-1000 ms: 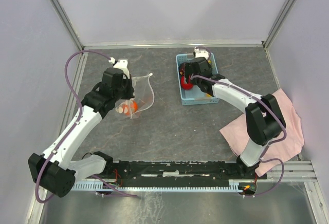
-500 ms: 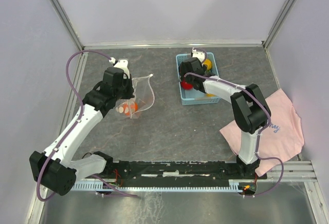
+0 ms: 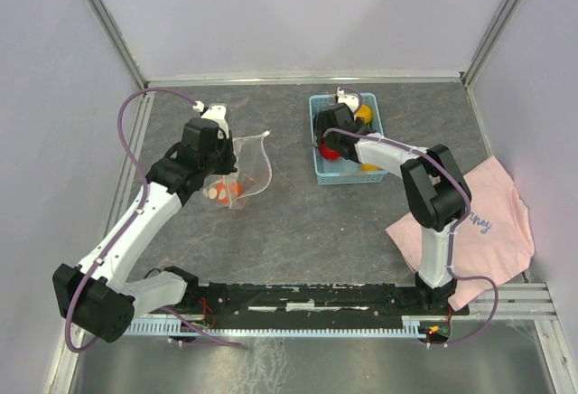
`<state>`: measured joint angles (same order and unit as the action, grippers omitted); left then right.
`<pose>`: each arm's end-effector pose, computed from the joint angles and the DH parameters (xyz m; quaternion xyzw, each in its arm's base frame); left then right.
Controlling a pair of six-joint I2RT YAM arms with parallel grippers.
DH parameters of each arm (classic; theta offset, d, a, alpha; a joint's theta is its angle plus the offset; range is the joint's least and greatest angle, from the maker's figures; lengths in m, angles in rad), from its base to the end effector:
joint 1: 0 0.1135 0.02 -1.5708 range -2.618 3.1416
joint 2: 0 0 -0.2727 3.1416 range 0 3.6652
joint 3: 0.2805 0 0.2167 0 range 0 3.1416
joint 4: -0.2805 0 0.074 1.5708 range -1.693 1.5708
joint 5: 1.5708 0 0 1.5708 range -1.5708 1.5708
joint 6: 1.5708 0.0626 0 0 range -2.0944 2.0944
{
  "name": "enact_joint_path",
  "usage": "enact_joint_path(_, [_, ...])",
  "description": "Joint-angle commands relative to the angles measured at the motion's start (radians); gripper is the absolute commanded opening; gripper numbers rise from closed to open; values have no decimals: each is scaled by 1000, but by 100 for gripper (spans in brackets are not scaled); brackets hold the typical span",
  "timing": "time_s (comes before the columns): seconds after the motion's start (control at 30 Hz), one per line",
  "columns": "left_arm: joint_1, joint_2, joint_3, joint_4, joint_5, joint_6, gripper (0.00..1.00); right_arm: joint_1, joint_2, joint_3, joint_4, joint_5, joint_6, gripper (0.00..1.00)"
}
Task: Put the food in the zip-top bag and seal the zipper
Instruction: Pick up the fake vegetable from the bin.
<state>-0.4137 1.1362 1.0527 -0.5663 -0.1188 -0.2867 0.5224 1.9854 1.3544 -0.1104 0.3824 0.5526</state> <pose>0.2100 -0.0841 0.3209 0.0304 0.8941 -0.1022 0.4349 0.3850 0.1947 0.1995 0.0901 0.8973 0.0531 0.4288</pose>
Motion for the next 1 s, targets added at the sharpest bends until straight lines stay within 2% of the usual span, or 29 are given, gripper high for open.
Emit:
enact_joint_path(0.0, [4,1,15,36,24,-23,3,-1,-8,-7,-22,-15,-3,95])
enact_joint_path(0.17, [5,2,15,36,23,-22,3,-3,-16,-20,-14,-27,-2,95])
enact_joint_path(0.3, [6,2,15,36,25,-21,3,-5,-25,-41,-9,-33,0,92])
enact_joint_path(0.7, [6,2,15,36,38,-22,3,-3,-175,-156,17,-37,-36,61])
enact_joint_path(0.97, [5,8,15,36,55,-20,3,-1,-320,-220,-17,-56,-84,58])
